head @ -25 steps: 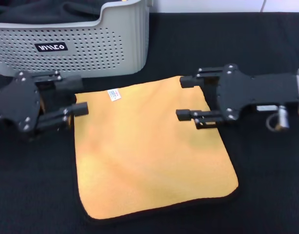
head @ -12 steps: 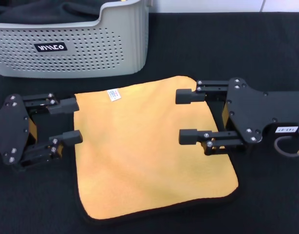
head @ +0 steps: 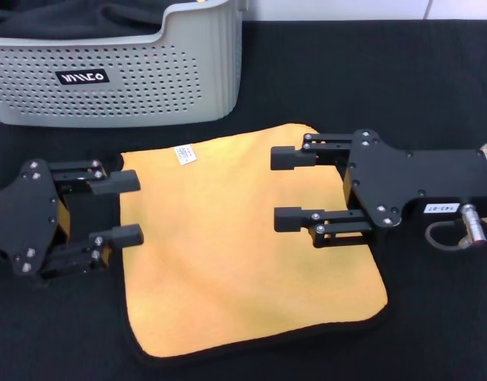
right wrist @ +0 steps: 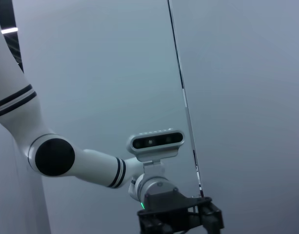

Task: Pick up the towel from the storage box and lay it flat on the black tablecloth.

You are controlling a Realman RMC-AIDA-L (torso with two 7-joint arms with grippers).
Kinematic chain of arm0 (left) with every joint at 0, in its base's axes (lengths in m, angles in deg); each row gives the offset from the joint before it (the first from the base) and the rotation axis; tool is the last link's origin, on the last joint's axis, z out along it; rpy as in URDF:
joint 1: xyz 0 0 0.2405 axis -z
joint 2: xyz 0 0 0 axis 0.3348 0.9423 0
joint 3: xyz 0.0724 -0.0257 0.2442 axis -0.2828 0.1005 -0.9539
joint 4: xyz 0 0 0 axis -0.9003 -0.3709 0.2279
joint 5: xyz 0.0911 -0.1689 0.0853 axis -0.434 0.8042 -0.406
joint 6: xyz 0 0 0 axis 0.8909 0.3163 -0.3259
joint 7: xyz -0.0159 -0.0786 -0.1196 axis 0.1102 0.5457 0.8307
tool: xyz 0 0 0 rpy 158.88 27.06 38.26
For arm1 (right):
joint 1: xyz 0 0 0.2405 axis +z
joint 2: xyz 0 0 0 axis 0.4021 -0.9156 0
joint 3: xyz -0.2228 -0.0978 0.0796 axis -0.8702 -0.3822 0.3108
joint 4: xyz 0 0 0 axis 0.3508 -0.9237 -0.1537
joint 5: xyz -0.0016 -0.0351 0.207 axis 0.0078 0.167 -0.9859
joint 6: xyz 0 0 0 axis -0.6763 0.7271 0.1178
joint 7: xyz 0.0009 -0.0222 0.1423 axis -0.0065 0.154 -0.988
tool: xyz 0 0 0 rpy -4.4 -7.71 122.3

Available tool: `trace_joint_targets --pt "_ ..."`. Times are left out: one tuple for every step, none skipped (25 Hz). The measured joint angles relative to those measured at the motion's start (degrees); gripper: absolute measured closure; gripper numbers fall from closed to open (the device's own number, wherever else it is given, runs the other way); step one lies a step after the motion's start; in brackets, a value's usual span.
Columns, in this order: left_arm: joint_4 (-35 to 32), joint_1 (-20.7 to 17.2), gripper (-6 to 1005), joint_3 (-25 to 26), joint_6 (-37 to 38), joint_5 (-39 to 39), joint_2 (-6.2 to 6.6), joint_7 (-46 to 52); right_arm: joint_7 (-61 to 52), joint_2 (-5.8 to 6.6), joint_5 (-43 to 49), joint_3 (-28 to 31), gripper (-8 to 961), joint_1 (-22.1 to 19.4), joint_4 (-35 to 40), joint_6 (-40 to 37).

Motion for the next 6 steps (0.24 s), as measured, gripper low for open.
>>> trace_joint_targets --pt "0.0 0.2 477 -0.5 0.0 0.0 0.18 0.0 0.3 -0.01 0.0 0.0 284 0.5 -0.8 0.1" --pt "0.1 0.4 476 -1.0 0.0 0.0 0.40 0.1 0.6 0.00 0.0 -0.1 284 0.8 -1.4 0.1" --pt "0.2 0.6 476 -1.3 0.0 0.0 0.62 0.2 0.8 -0.01 0.0 -0.2 284 1.3 -2.2 0.4" --pt "0.3 0.8 476 -1.3 0.0 0.1 0.88 0.5 1.0 -0.01 0.0 -0.5 283 1.8 -2.8 0.7" --pt "0.5 1.0 476 -1.4 0.0 0.1 1.07 0.8 1.0 -0.01 0.0 -0.7 283 2.0 -3.1 0.9" --pt "0.6 1.2 476 -1.4 0.0 0.1 1.27 1.4 1.1 -0.01 0.0 -1.2 283 2.3 -3.4 1.3"
